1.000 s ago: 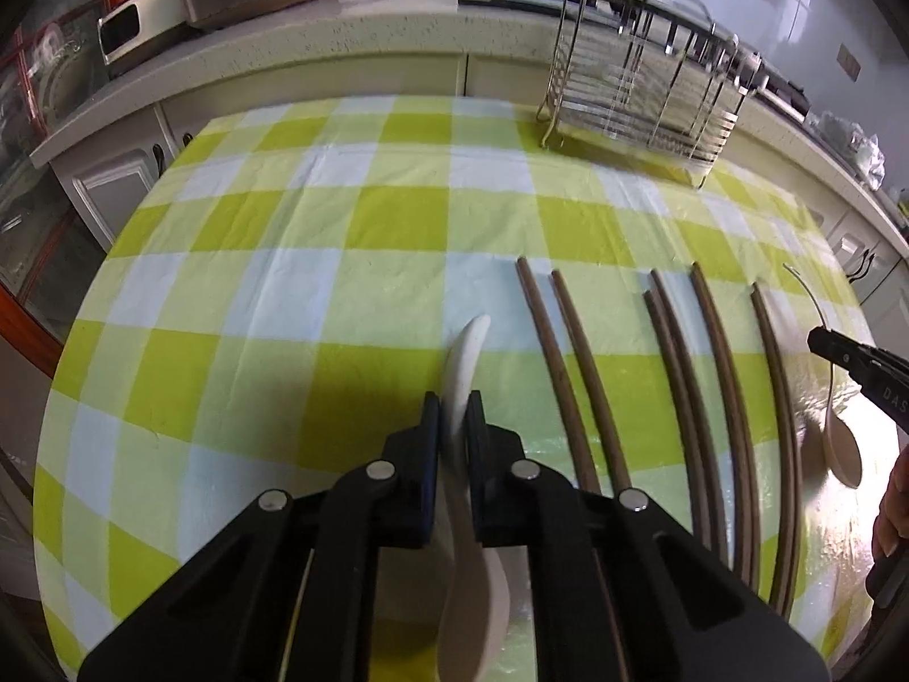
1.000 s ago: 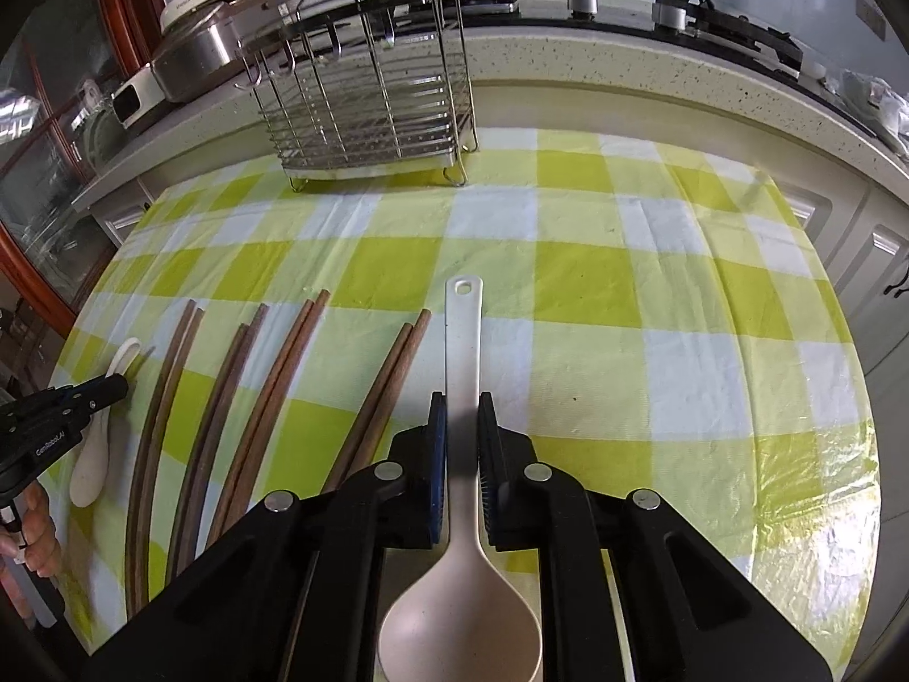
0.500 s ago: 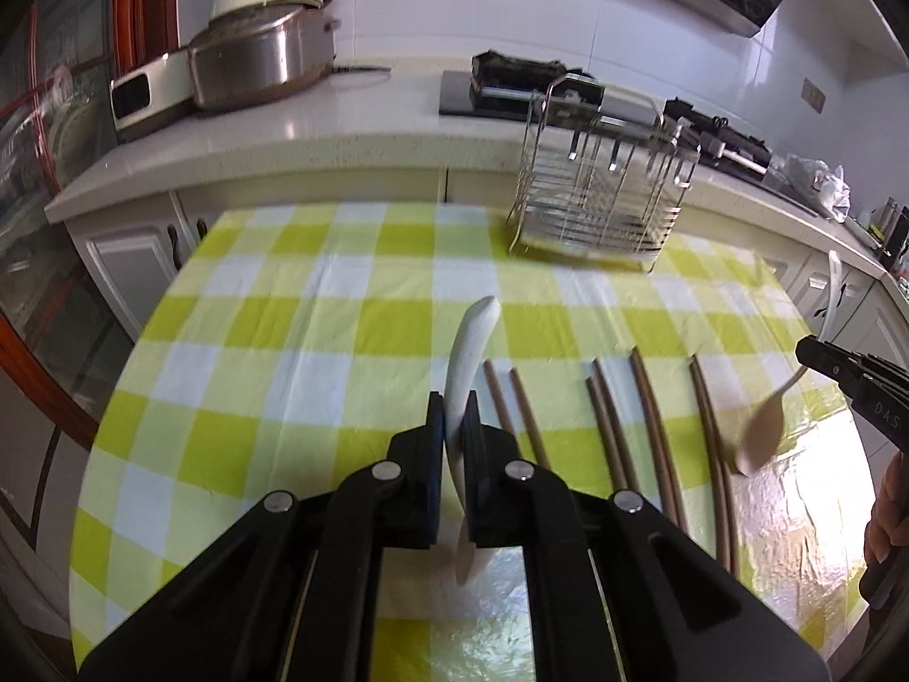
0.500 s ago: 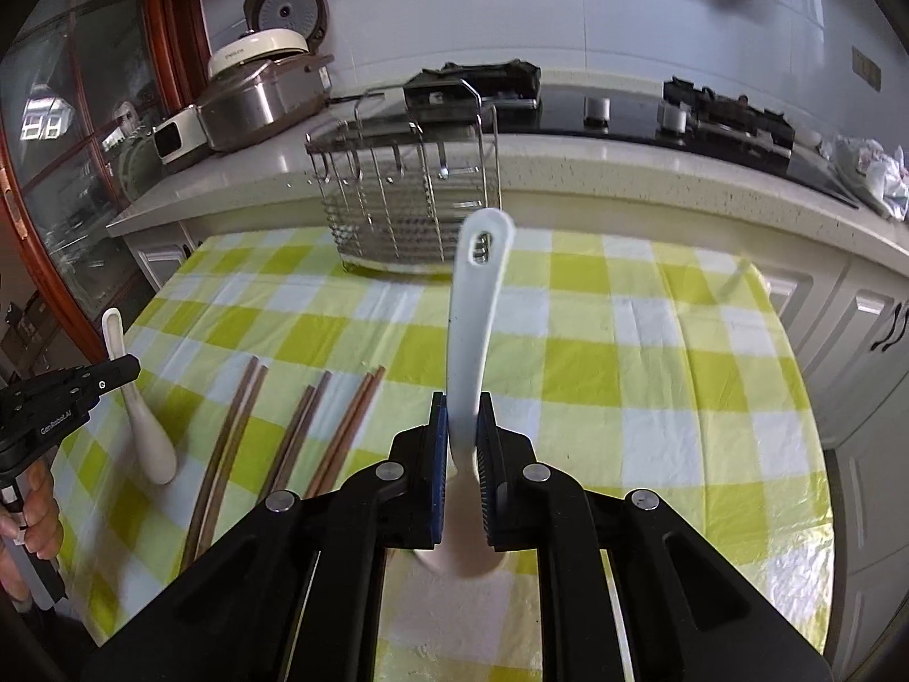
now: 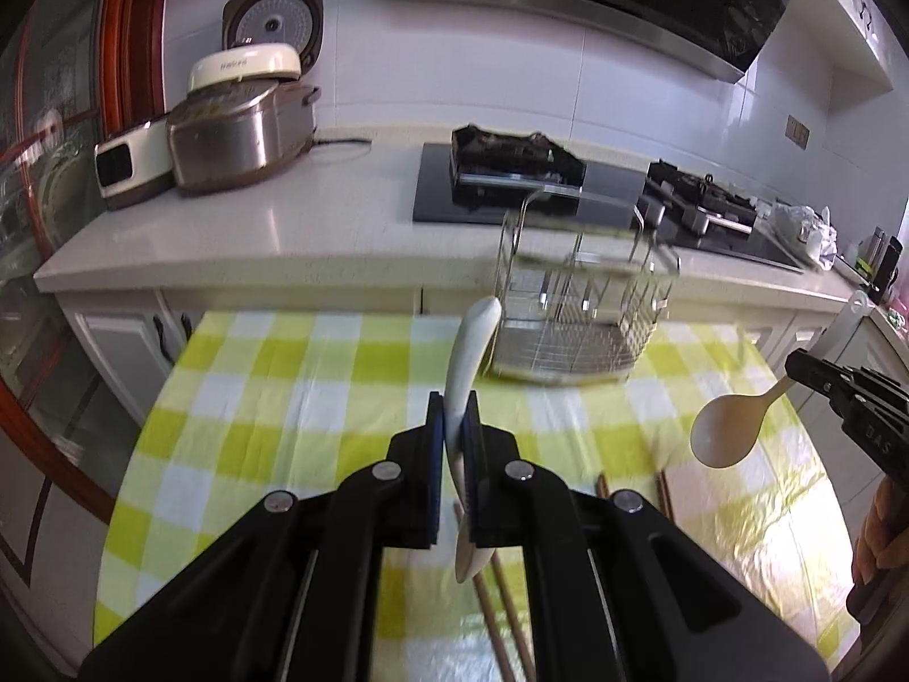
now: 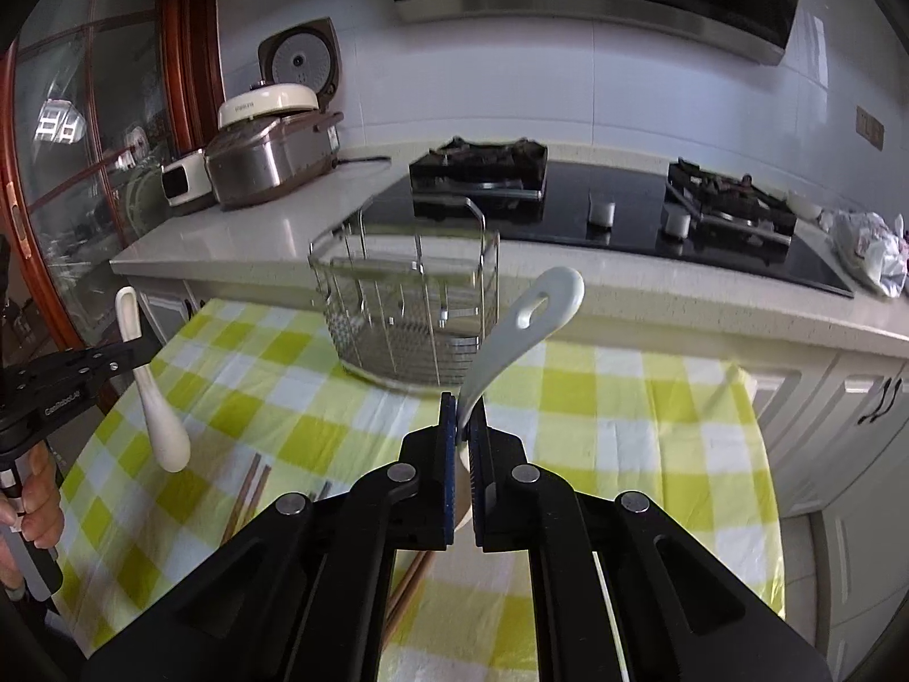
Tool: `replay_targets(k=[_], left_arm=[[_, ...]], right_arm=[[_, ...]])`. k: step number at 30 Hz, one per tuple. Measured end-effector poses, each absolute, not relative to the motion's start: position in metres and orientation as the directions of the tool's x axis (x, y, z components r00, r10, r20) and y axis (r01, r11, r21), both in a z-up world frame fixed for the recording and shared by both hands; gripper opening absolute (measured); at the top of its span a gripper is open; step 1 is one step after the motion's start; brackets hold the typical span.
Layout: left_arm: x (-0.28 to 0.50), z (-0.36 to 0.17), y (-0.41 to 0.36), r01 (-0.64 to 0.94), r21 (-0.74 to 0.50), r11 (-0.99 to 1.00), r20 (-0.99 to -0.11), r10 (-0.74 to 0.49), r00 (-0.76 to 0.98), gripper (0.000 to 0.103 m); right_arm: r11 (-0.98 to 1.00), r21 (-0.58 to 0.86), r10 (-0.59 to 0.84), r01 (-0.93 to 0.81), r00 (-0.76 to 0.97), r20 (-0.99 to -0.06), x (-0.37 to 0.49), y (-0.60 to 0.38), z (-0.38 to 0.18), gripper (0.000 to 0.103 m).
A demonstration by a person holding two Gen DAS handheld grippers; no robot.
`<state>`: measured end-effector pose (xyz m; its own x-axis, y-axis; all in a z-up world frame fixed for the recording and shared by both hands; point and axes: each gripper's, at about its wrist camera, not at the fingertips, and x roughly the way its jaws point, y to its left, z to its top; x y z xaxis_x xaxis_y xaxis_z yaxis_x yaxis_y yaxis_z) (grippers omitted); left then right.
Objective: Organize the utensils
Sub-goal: 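Lift the ladle with the right tool while the left tool carries the soup spoon to the wire rack, then open the right tool over the rack while the left tool releases its spoon into it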
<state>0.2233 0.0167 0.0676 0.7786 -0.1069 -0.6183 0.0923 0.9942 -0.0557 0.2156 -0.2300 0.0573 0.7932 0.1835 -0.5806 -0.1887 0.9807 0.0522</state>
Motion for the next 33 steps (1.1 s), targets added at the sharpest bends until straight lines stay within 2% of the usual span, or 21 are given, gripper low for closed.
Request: replay_targets(k=[15,20,26,33], left_arm=[[0.319,0.144,-0.027,0.142,-0.072,0.987,-0.555,-0.158,0.817,0.006],[0.356,0.161,-0.033,0.134,-0.126,0.983,-0.518,-0.18,0.836,0.006],[0.4,0.15,-0.035,0.128,-0.205,0.97,-0.519,-0.219,0.827,0.006],[0.425,0.101,-0.046,0.134,-0.192,0.972,-0.567,-0.221,0.794,0.006]], right_arm=[[0.965,-0.058,0.195,-0.256,0.847,-0.495,0.272,-0.215,0.146,0.007],[0.954,-0.079,0.215,-0.288,0.848,-0.483,0.306,-0.214,0.163,0.007],[0.944,-0.009,0.28,-0.33,0.815,-0.507,0.347,-0.217,0.152,0.007],[0.927,0.001,0.302,-0.376,0.744,-0.596,0.375,-0.202,0.102,0.007]])
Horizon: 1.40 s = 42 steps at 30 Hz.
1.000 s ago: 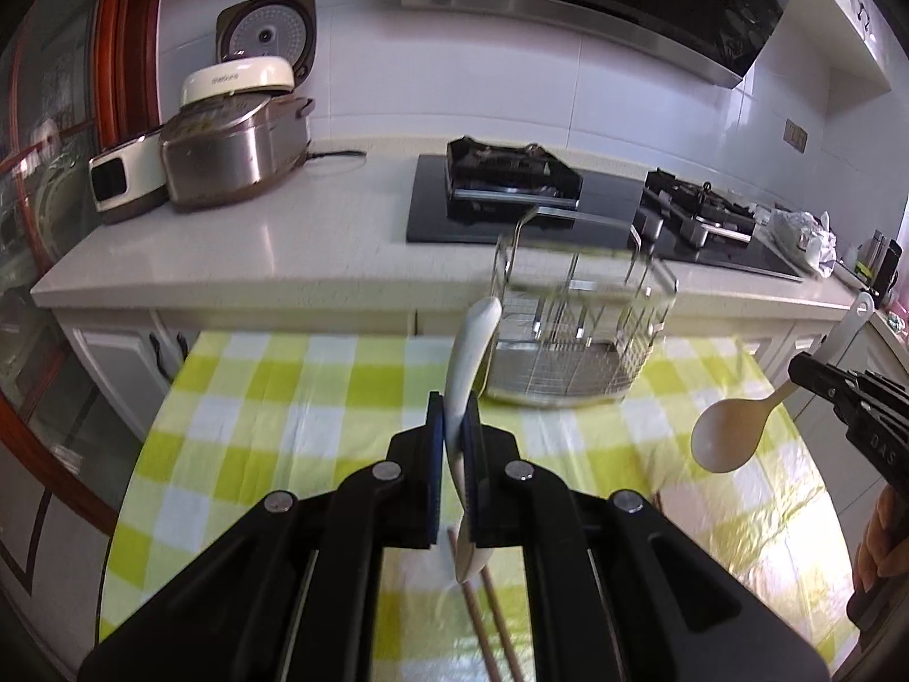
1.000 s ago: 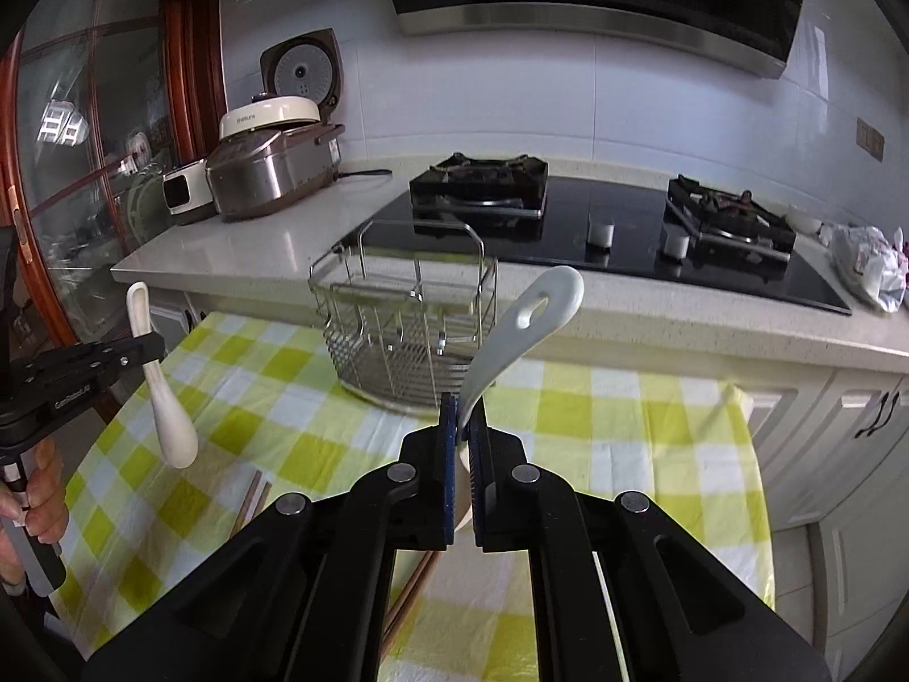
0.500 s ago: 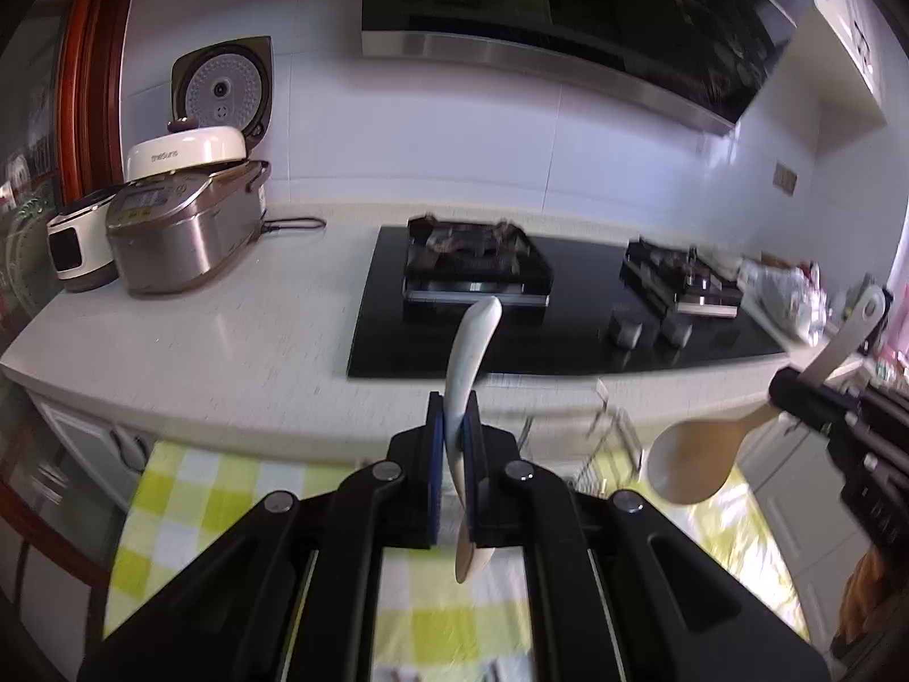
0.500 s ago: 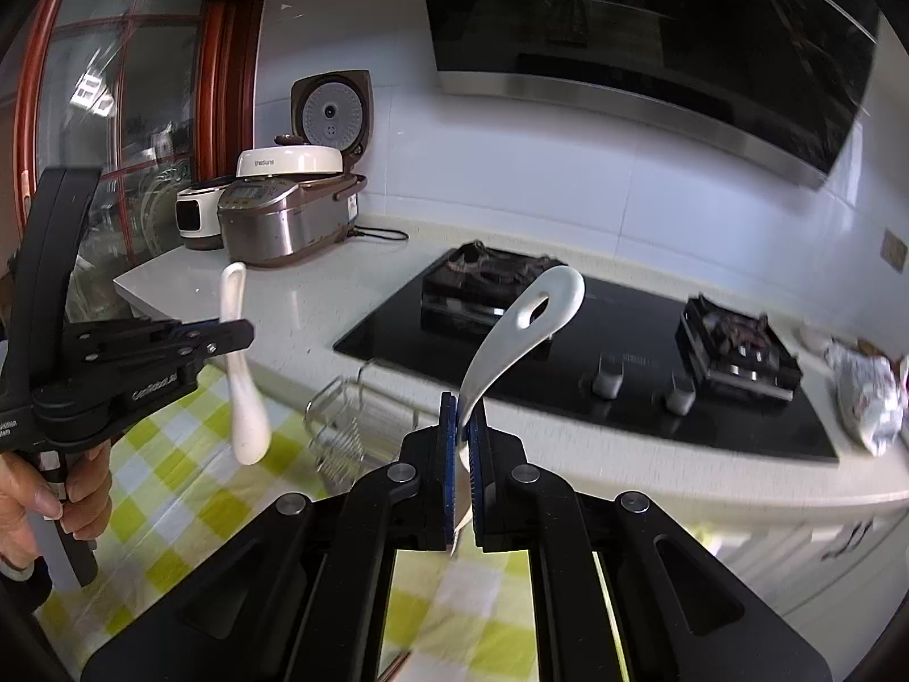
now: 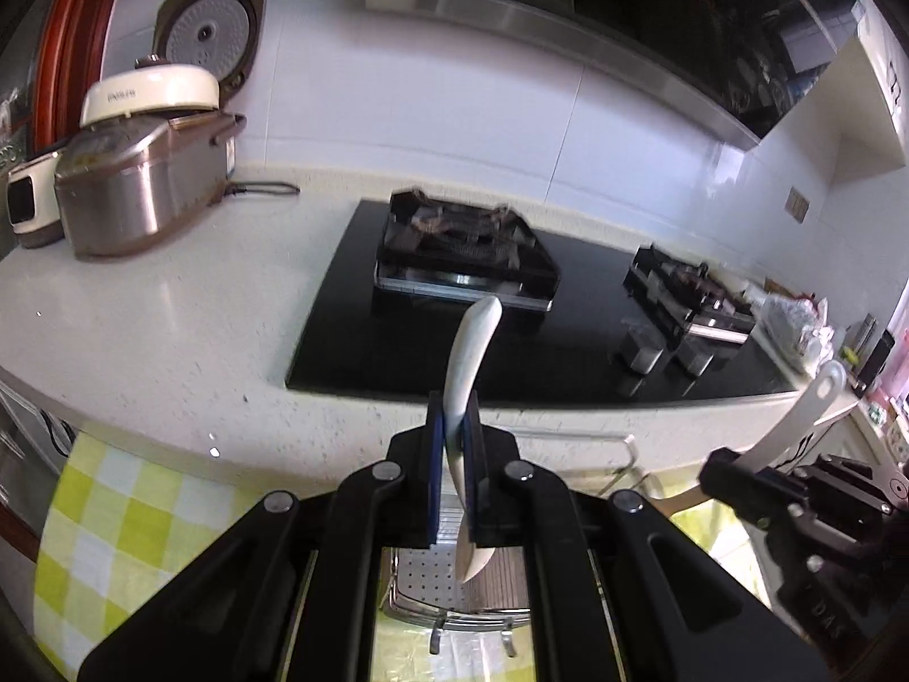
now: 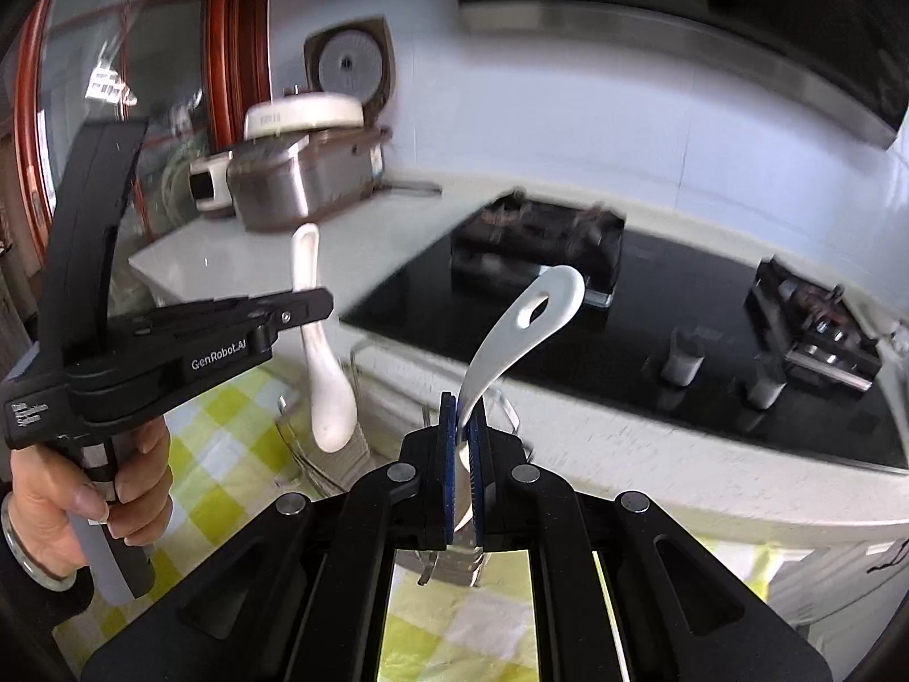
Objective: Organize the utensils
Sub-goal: 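Open the right tool over the rack while the left tool releases its spoon into it, then close the right tool on one chopstick while the left tool grips another chopstick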
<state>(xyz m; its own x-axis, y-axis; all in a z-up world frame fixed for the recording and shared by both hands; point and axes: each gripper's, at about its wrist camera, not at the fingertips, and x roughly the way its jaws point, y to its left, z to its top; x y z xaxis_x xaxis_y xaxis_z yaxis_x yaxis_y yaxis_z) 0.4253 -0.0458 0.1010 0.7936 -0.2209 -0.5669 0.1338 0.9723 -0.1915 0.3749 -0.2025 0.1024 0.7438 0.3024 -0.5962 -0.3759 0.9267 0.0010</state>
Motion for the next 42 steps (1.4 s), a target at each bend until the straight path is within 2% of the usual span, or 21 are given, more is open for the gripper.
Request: replay_targets(k=[4,5,6,7,8,9,14,16,18,22,27,29,32,38,42], left_arm=[[0.431,0.073,-0.05,0.132,-0.153,0.979,-0.593,-0.198,0.78,0.007],[0.429,0.07,-0.049,0.126,-0.144,0.981,-0.591,-0.188,0.784,0.013],[0.429,0.068,-0.048,0.119,-0.135,0.984,-0.59,-0.176,0.788,0.024],[0.427,0.066,-0.046,0.111,-0.125,0.986,-0.586,-0.163,0.794,0.03],[0.425,0.066,-0.044,0.103,-0.12,0.987,-0.58,-0.155,0.8,0.037],[0.423,0.066,-0.041,0.096,-0.119,0.988,-0.573,-0.148,0.806,0.039],[0.411,0.071,-0.028,0.059,-0.106,0.993,-0.573,-0.109,0.812,0.04],[0.403,0.074,-0.02,0.028,-0.091,0.995,-0.569,-0.075,0.819,0.047],[0.387,0.079,-0.009,-0.009,-0.075,0.997,-0.549,-0.034,0.835,0.06],[0.356,0.086,0.007,-0.021,-0.056,0.998,-0.533,-0.012,0.846,0.065],[0.303,0.086,0.023,0.098,-0.101,0.99,-0.521,-0.136,0.842,0.091],[0.283,0.084,0.028,0.152,-0.132,0.98,-0.501,-0.198,0.843,0.097],[0.254,0.077,0.033,0.202,-0.161,0.966,-0.518,-0.257,0.816,0.098],[0.199,0.05,0.036,0.223,-0.158,0.962,-0.57,-0.274,0.775,0.098],[0.17,0.024,0.042,0.216,-0.198,0.956,-0.599,-0.293,0.745,0.098]], right_arm=[[0.92,0.017,0.31,-0.391,0.704,-0.639,0.385,-0.199,0.078,0.008],[0.919,0.017,0.311,-0.394,0.699,-0.643,0.386,-0.199,0.074,0.01],[0.92,0.019,0.312,-0.392,0.7,-0.642,0.386,-0.201,0.072,0.015],[0.923,0.027,0.311,-0.384,0.703,-0.639,0.386,-0.203,0.072,0.02],[0.925,0.036,0.313,-0.378,0.707,-0.634,0.385,-0.207,0.072,0.039],[0.927,0.044,0.316,-0.372,0.715,-0.624,0.384,-0.21,0.073,0.061],[0.939,0.056,0.307,-0.34,0.752,-0.584,0.376,-0.222,0.086,0.063],[0.947,0.049,0.287,-0.318,0.765,-0.576,0.37,-0.227,0.089,0.063],[0.952,0.053,0.276,-0.301,0.775,-0.569,0.363,-0.233,0.092,0.063],[0.96,0.082,0.265,-0.266,0.779,-0.568,0.345,-0.247,0.091,0.063],[0.963,0.086,0.258,-0.257,0.774,-0.578,0.311,-0.251,0.083,0.064],[0.964,0.081,0.252,-0.253,0.773,-0.582,0.292,-0.253,0.076,0.067],[0.967,0.094,0.245,-0.237,0.764,-0.597,0.268,-0.256,0.065,0.068],[0.97,0.16,0.244,-0.185,0.753,-0.611,0.217,-0.26,0.036,0.073],[0.974,0.187,0.22,-0.129,0.742,-0.634,0.189,-0.259,0.013,0.073]])
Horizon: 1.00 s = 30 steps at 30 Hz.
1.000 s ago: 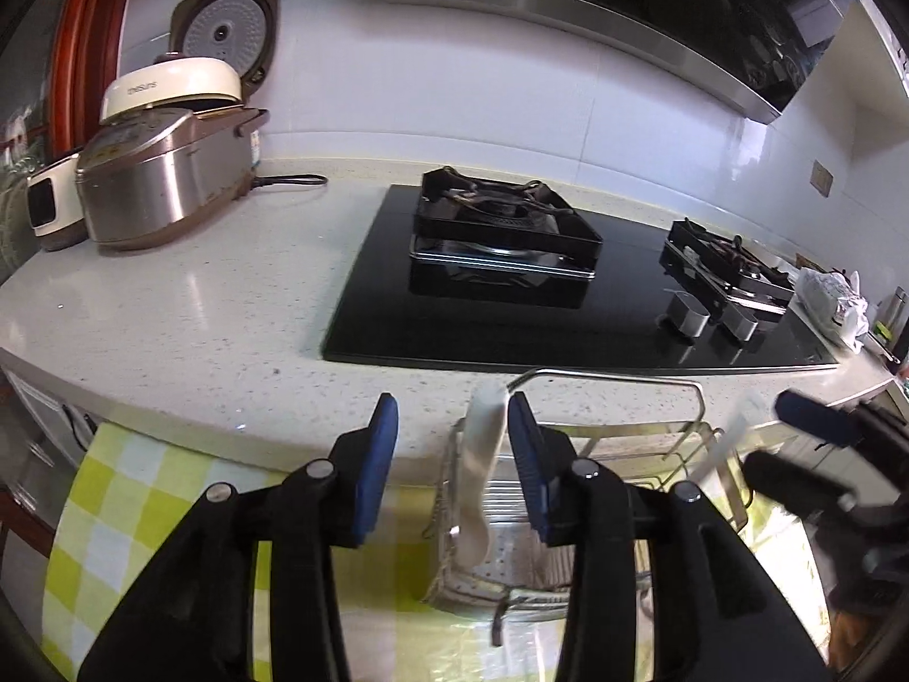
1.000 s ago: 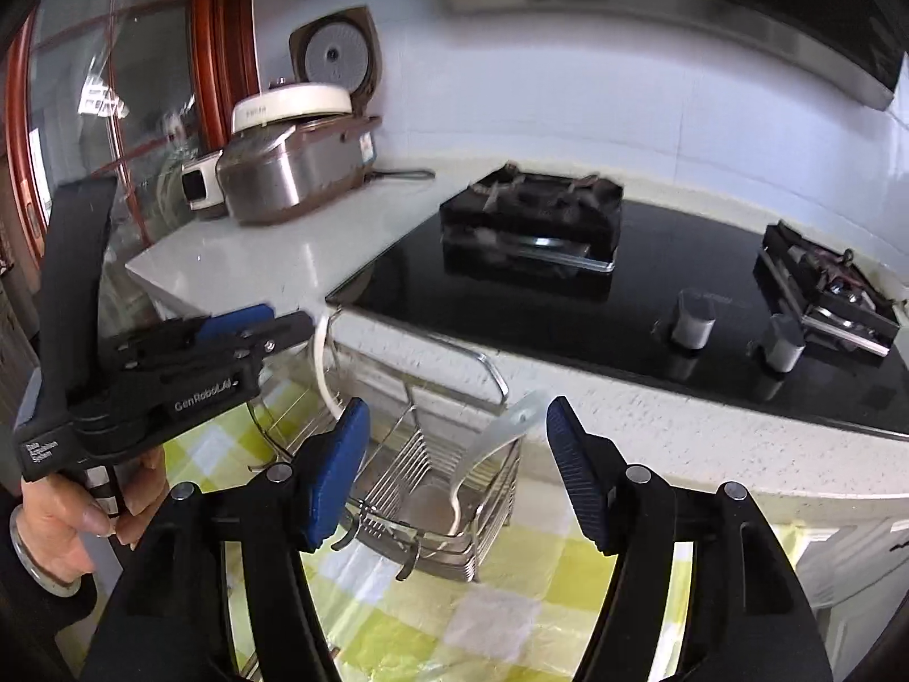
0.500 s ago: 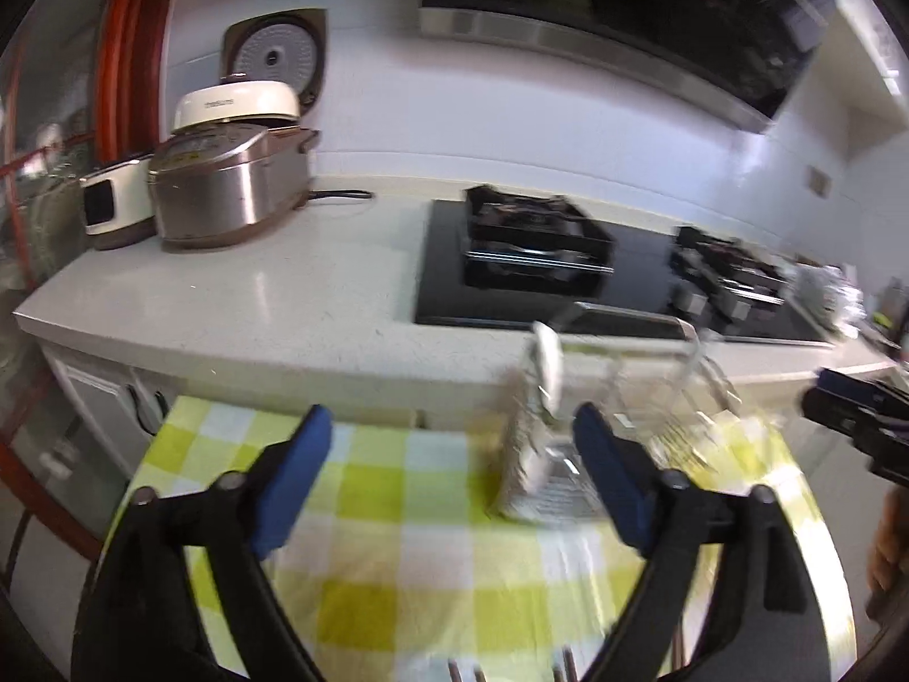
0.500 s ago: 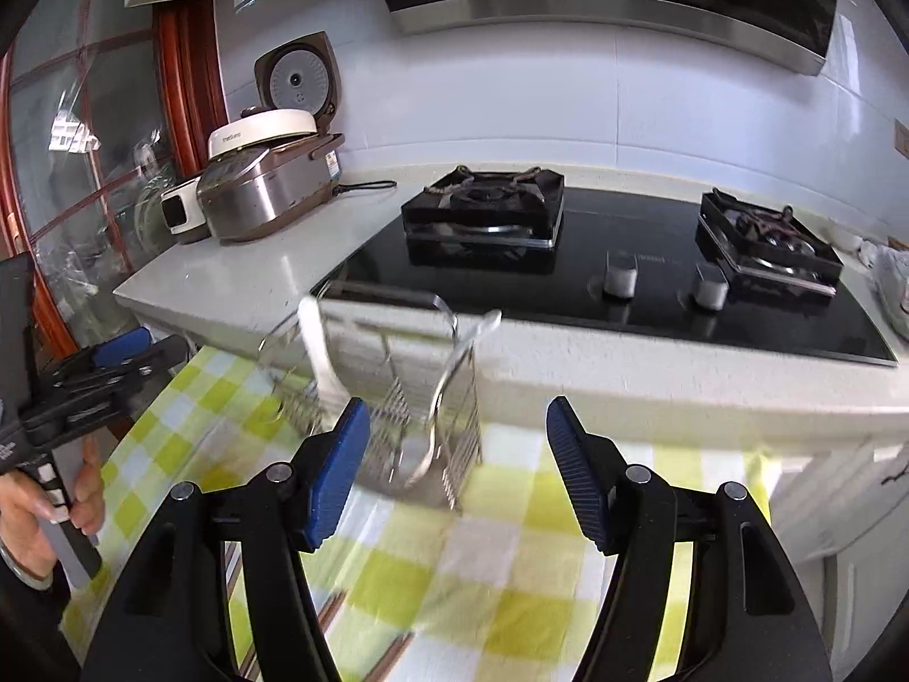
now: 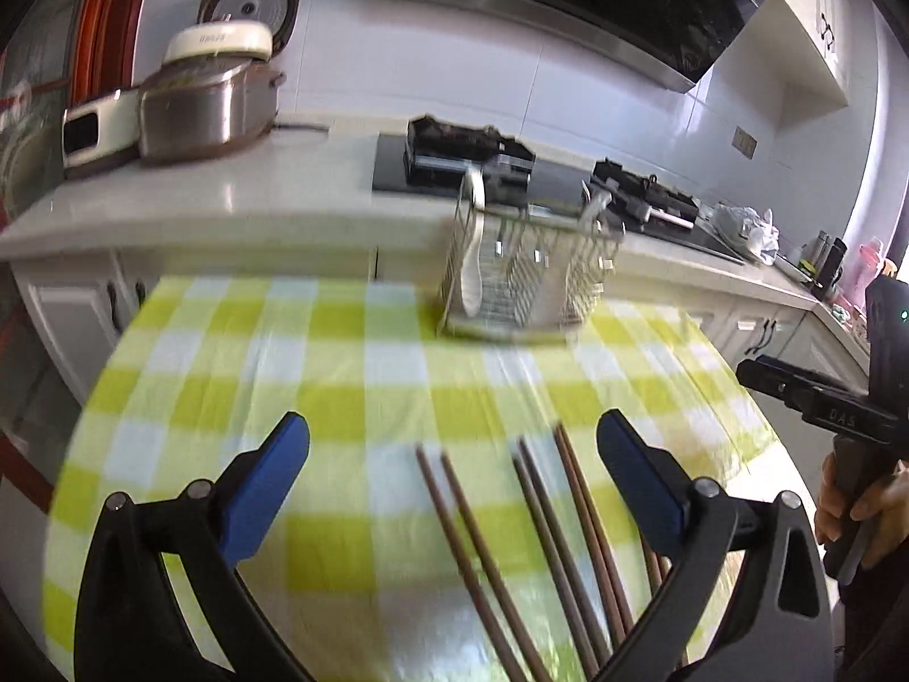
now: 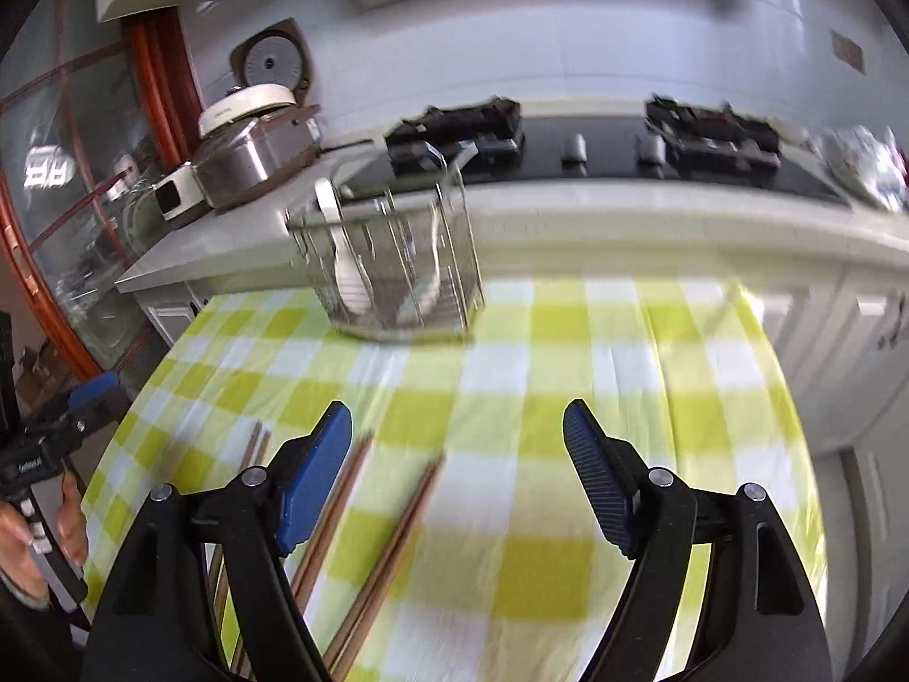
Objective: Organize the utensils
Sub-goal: 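Close the right tool on one chopstick while the left tool grips another chopstick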
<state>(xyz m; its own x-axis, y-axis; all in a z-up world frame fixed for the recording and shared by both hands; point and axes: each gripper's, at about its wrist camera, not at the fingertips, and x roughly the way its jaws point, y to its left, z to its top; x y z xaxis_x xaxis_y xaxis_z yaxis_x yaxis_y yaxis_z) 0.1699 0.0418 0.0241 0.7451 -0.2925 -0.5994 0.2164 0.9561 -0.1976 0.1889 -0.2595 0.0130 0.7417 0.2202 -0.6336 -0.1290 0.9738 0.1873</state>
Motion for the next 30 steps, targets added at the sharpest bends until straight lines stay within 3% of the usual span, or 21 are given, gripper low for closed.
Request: replay_targets(k=[5,16,30], left_arm=[[0.152,-0.007,0.049,0.176,-0.237,0.955,-0.64,-0.29,0.711,0.098],[0.147,-0.055,0.052,0.097,-0.186,0.978,-0.73,-0.204,0.653,0.098],[0.148,-0.062,0.061,0.103,-0.176,0.979,-0.73,-0.2,0.653,0.098]], right_arm=[[0.979,0.19,0.181,-0.068,0.713,-0.677,0.166,-0.25,-0.022,0.073],[0.99,0.141,0.117,-0.012,0.629,-0.768,0.162,-0.227,-0.079,0.072],[0.997,0.073,0.042,0.028,0.6,-0.799,0.172,-0.211,-0.089,0.07]])
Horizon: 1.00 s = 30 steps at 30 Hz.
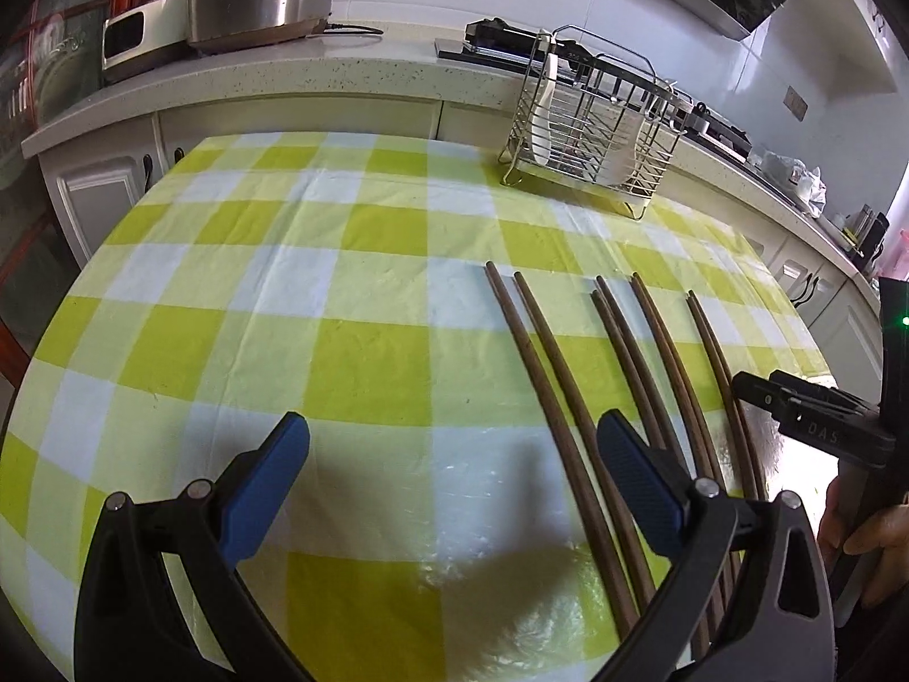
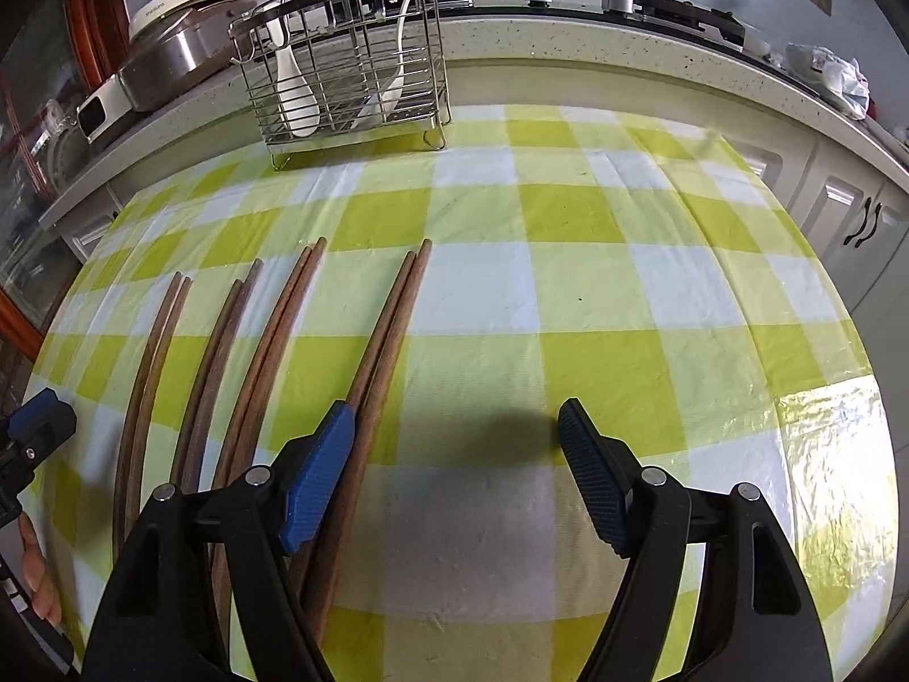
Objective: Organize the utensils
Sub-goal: 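Close the right tool on one chopstick while the left tool grips another chopstick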
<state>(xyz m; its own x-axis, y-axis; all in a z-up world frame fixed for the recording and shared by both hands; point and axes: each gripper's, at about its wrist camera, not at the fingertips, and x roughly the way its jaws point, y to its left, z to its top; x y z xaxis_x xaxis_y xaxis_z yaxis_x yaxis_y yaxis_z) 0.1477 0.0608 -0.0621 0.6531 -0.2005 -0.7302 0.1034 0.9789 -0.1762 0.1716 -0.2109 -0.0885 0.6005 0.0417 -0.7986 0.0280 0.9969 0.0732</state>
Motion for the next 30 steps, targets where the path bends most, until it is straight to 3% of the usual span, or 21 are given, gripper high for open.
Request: replay_targets(k=[8,16,21,30], left_arm=[[0.148,-0.062,0.065,0.113,-0.186,0.976,-0.725,-0.214,0.655,0.098],[0.151,-0.066,0.061,0.123,-0.192,0.974,-0.734,-0.225,0.641,0.098],[0.155,-0.069,0.056,0.122,-0.182,0.976,-0.748,-0.217,0.627,0.098],[0.176,-0.071,0.038,0.071,-0.111,0.991,-0.785,-0.131,0.605,0.097]], right_arm=[[0.998,0.007,-0.033,0.064,0.604,-0.796,0.172,-0.206,-0.089,0.06],[1.0,0.009,-0.011,0.029,0.605,-0.796,0.185,-0.196,-0.088,0.051],[1.0,-0.005,-0.005,0.003,0.608,-0.794,0.187,-0.2,-0.086,0.014],[0.999,0.045,0.05,-0.023,0.615,-0.787,0.175,-0.224,-0.086,0.009]])
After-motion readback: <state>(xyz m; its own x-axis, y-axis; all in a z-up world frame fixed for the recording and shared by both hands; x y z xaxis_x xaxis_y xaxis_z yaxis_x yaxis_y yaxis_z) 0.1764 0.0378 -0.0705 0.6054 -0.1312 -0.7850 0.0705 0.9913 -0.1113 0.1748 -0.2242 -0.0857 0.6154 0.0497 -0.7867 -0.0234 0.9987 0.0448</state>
